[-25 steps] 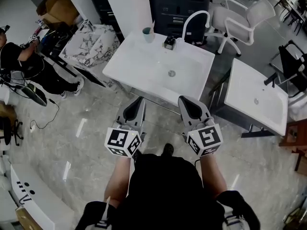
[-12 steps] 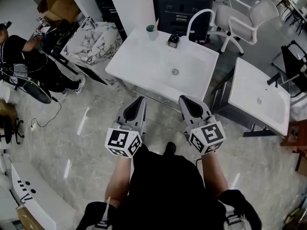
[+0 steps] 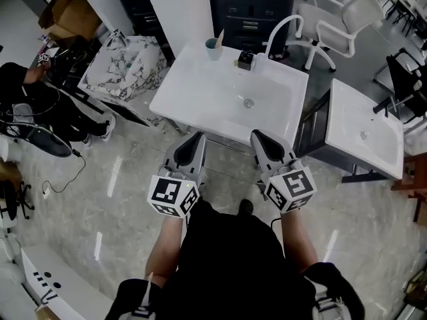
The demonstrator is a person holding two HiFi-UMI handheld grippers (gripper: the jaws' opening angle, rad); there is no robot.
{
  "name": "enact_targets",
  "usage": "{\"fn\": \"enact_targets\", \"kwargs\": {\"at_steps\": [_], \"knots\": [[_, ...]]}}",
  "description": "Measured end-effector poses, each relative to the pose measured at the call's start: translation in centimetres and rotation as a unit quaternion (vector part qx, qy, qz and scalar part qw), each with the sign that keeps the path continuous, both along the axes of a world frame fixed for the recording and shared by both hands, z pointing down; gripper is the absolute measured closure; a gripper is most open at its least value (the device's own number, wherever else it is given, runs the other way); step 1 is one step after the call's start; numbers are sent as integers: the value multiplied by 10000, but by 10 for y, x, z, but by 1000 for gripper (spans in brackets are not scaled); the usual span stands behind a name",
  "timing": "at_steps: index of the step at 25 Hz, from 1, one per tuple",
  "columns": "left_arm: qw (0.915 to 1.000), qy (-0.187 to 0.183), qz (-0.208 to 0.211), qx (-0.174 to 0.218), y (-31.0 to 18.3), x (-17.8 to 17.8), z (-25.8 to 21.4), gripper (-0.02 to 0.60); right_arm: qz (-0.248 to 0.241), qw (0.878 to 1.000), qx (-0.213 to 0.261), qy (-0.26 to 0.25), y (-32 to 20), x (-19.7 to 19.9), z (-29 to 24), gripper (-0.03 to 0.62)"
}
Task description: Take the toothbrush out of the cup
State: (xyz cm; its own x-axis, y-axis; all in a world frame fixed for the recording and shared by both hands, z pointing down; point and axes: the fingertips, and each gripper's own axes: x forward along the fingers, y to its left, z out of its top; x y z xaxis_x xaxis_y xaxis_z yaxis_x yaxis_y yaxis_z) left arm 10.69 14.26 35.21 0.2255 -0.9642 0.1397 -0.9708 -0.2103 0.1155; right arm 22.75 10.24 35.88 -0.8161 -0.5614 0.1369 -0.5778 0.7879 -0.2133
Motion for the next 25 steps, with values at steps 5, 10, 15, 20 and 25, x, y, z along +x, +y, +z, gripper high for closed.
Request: {"fn": "enact_targets", "kwargs": {"at_steps": [5, 10, 15, 20, 25], "knots": [[9996, 123, 268, 30, -22, -44, -1, 554, 231, 9997, 21, 95, -11, -44, -4, 563], [9979, 216, 606, 11, -37, -82, -1, 554, 540, 9984, -7, 186, -19, -81, -6, 563], [9952, 283, 935, 6, -41, -118, 0, 554, 833, 9961, -37, 300, -21, -119, -5, 563], [9923, 301, 1205, -40, -37, -153, 6, 554, 1206, 9923, -76, 264, -19, -148, 0, 563], [9897, 370, 1375, -125, -34, -170, 12, 554, 1297, 9908, -157, 355, -11, -171, 5, 563]]}}
